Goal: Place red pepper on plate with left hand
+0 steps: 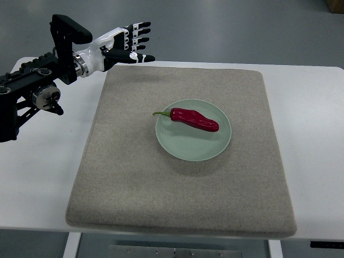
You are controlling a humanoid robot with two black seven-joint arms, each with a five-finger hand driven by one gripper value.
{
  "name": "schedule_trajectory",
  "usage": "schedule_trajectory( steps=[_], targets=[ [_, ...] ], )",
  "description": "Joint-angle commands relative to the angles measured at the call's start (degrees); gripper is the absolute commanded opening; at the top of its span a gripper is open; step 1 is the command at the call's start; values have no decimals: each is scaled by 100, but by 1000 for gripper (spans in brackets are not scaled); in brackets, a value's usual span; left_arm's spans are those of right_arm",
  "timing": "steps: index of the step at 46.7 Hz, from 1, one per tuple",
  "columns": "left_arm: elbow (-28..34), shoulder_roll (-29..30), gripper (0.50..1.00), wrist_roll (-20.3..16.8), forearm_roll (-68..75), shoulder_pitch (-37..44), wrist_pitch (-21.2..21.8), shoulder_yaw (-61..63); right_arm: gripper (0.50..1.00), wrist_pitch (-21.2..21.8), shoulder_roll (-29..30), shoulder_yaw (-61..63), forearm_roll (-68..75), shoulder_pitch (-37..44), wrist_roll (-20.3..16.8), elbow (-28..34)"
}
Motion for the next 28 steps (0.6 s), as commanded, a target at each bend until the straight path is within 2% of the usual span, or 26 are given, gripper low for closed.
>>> schedule_trajectory(
  steps=[1, 5, 16, 21, 28],
  targets=[
    [179, 8, 996, 8, -498, 60, -460, -129, 928, 0, 0, 0, 0, 0, 0, 0],
    [469, 8, 996, 122, -938, 60, -882, -156, 928, 0, 0, 0, 0, 0, 0, 0],
    [821, 0, 996, 913, -2300, 139, -1735, -191, 928, 0, 0, 0, 0, 0, 0, 0],
    [848, 0, 996, 1124, -2486, 218, -1859, -226, 928, 0, 0, 0, 0, 0, 0, 0],
    [804, -9, 996, 1177, -2486, 350, -1868, -410, 928, 0, 0, 0, 0, 0, 0, 0]
  ],
)
